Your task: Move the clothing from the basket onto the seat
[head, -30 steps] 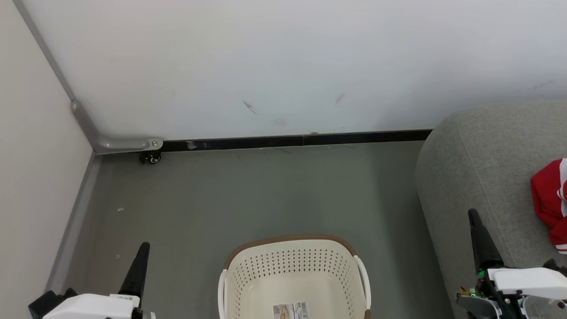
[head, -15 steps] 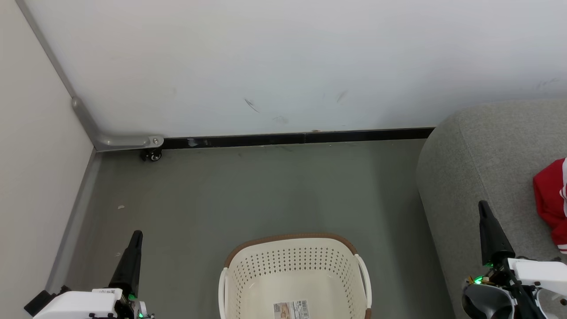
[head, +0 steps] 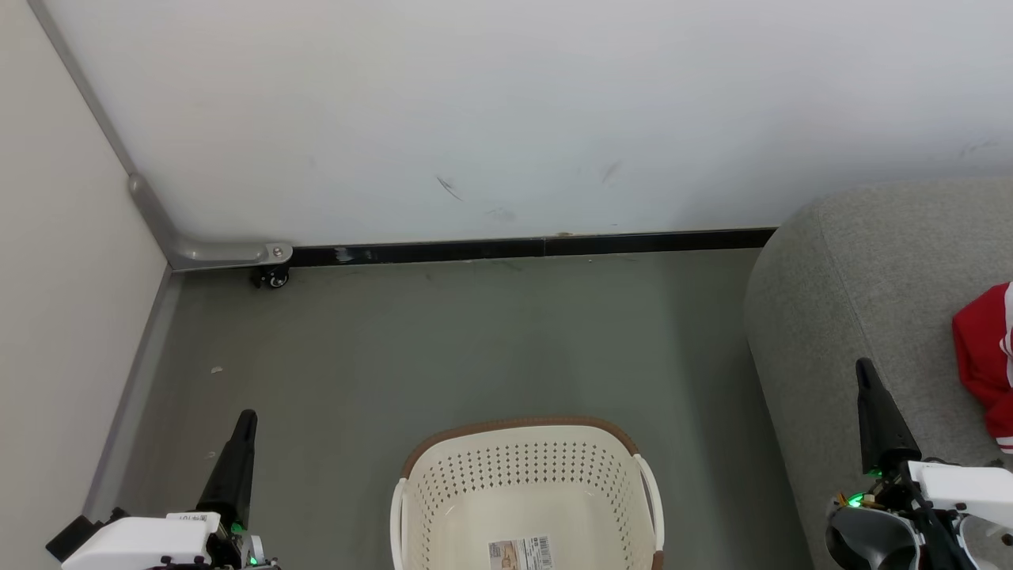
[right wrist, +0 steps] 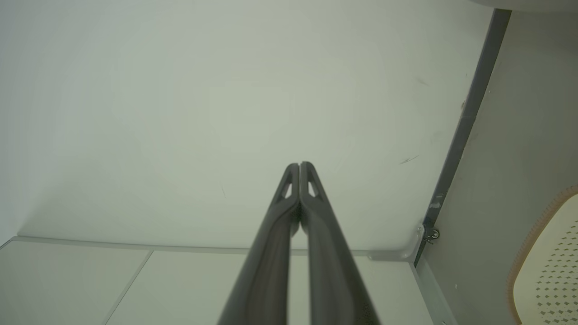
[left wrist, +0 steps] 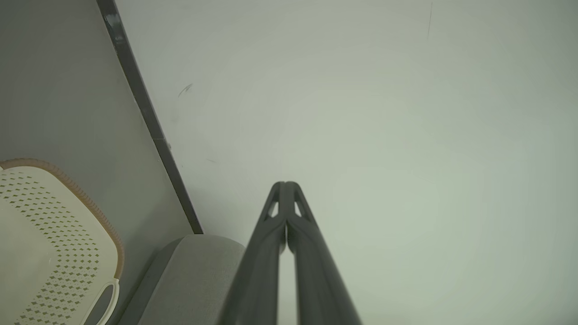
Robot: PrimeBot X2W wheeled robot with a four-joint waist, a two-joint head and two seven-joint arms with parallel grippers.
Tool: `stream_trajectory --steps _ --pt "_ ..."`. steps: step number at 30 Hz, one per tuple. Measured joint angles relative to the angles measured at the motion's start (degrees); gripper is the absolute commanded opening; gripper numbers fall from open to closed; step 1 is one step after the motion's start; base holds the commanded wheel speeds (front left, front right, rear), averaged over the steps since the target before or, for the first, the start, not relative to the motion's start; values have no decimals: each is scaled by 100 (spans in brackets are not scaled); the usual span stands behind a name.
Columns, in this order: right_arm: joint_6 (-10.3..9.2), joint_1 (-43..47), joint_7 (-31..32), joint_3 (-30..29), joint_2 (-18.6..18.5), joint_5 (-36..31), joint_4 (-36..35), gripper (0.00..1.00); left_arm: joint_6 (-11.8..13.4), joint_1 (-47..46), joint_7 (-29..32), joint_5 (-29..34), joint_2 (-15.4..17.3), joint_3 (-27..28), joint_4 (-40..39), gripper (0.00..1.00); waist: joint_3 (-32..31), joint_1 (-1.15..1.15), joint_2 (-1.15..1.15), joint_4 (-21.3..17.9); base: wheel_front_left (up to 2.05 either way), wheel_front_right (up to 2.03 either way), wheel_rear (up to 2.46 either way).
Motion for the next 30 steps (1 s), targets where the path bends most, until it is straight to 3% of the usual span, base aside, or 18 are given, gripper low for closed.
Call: stream_trajectory --steps 30 --pt "0 -4 44 -27 4 -2 18 0 -46 -12 18 0 -7 21 91 0 -2 -1 0 1 0 0 0"
